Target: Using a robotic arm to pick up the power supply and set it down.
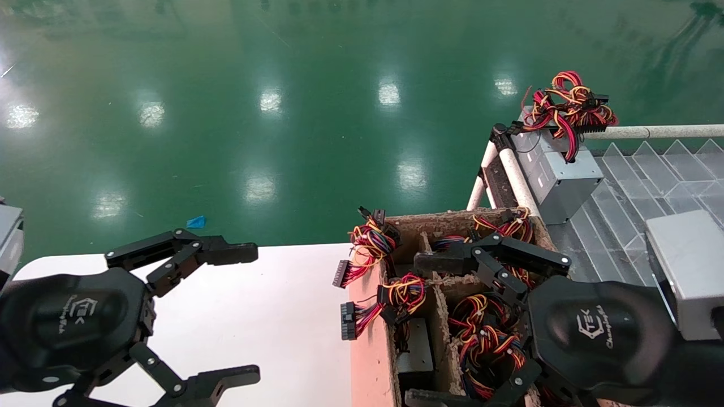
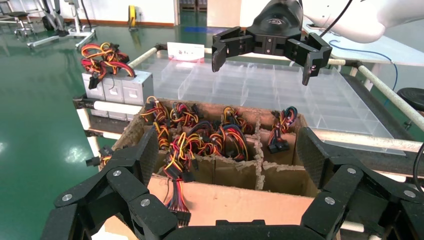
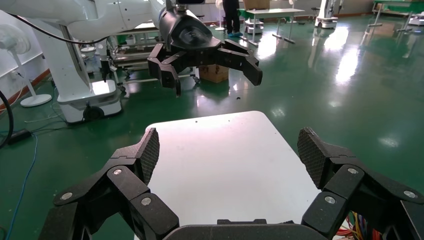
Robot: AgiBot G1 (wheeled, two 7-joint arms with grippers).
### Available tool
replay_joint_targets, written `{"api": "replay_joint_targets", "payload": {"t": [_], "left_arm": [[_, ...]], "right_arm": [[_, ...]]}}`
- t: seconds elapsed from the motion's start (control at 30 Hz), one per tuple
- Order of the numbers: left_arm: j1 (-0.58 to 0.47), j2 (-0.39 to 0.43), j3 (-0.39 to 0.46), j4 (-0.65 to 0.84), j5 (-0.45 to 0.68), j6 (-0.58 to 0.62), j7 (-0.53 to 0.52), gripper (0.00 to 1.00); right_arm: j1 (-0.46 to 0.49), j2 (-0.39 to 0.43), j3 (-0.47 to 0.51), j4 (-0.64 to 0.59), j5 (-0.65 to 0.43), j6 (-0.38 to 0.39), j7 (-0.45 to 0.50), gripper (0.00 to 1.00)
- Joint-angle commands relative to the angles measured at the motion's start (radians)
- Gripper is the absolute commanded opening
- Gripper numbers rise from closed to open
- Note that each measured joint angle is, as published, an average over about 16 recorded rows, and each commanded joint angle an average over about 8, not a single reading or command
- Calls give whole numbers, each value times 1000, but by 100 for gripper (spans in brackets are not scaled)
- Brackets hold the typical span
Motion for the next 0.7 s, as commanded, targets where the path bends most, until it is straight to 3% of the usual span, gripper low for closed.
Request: {"api": "replay_joint_targets", "payload": {"t": [0.03, 0.1, 0.13, 0.33, 0.5, 0.57, 0.7], "left_arm": [[0, 0, 0, 0, 0, 0, 0, 0], [0, 0, 0, 0, 0, 0, 0, 0], [0, 0, 0, 0, 0, 0, 0, 0], [0, 0, 0, 0, 0, 0, 0, 0], [0, 0, 0, 0, 0, 0, 0, 0], [0, 0, 0, 0, 0, 0, 0, 0], [0, 0, 0, 0, 0, 0, 0, 0]], "right_arm": [[4, -1, 6, -20, 2, 18, -1, 100], [-1, 4, 6, -36, -2, 24, 2, 100], [-9, 6, -6, -1, -7, -10, 5, 100], [-21, 1, -19, -83, -64, 51, 1, 100], [-1, -54, -67, -146, -141, 91, 11, 98], [7, -87, -88, -180, -163, 100, 18, 81], [9, -160, -115, -285, -180, 106, 1, 31]]}}
